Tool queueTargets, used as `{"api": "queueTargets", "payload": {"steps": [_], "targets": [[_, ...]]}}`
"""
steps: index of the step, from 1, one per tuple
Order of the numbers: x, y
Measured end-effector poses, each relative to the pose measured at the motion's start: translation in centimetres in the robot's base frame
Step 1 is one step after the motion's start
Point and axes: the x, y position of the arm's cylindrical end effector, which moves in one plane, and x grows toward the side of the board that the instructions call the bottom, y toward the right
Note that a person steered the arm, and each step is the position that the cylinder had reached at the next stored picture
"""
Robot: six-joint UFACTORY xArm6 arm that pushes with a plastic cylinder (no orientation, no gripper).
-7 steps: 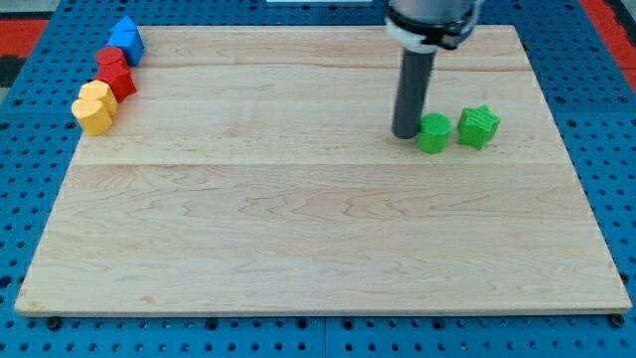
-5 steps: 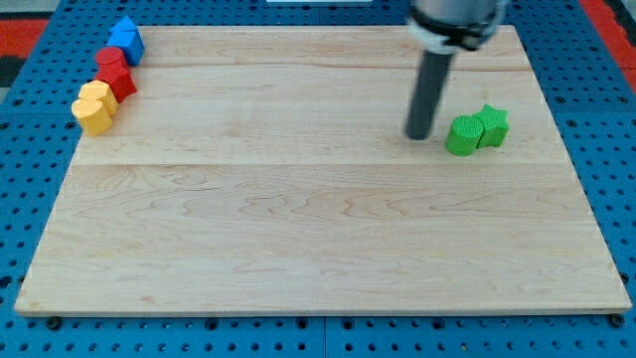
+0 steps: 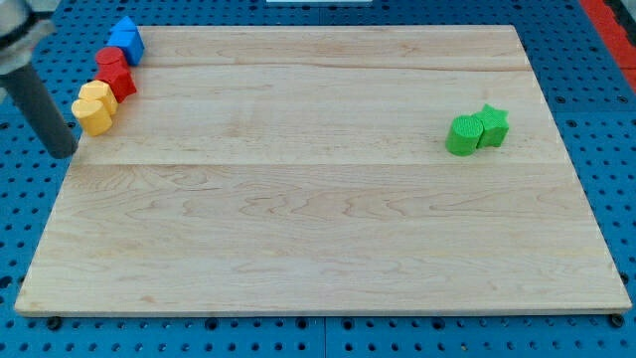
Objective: Separate blue triangle from the line of objects
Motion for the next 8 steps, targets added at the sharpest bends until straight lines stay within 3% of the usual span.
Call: {"api": "queueTargets", "payload": {"steps": [1,8], "targets": [[-0.1,-0.5],[-14.8,-0.4]]}}
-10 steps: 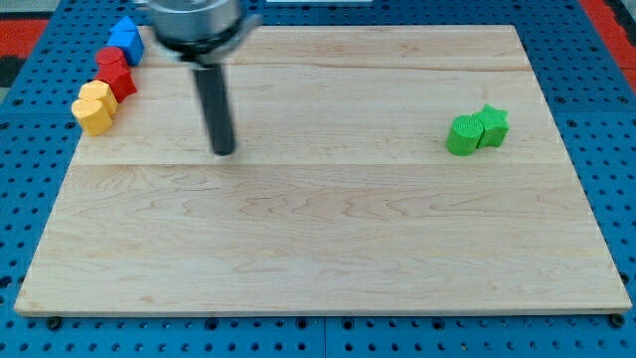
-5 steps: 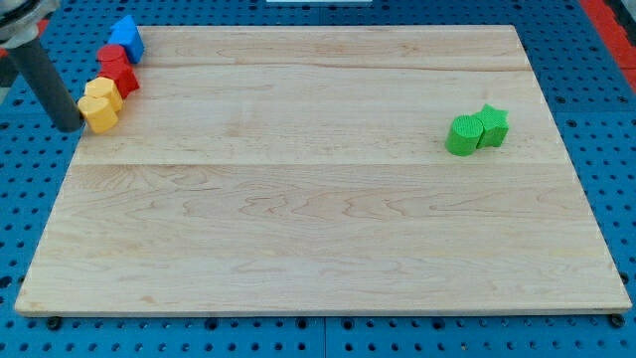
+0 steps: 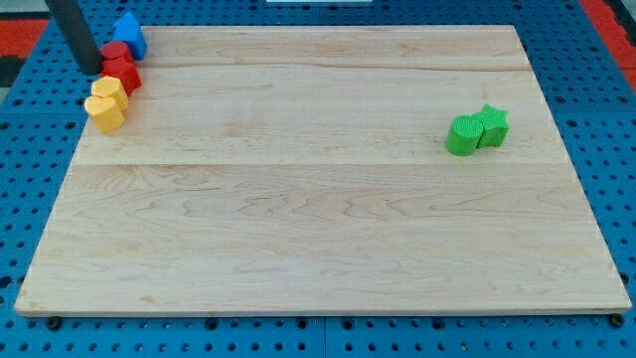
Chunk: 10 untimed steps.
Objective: Separate blue triangle from the line of objects
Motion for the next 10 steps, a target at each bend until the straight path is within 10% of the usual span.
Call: {"api": "queueTargets", "payload": {"steps": [10], "targets": [[-9.0,0.2]]}}
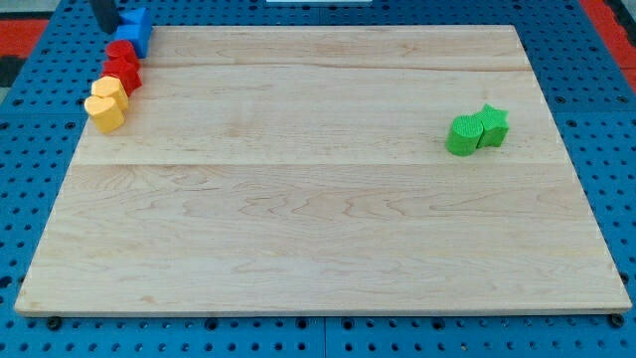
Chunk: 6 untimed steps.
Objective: Separate blue triangle from the line of objects
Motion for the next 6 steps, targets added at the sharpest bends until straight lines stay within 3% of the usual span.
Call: {"api": "queueTargets", "payload": {"steps": [3,4,5,6], "targets": [[0.0,5.7],[0.0,0.4],[0.0,1.2],[0.0,5.6]]}}
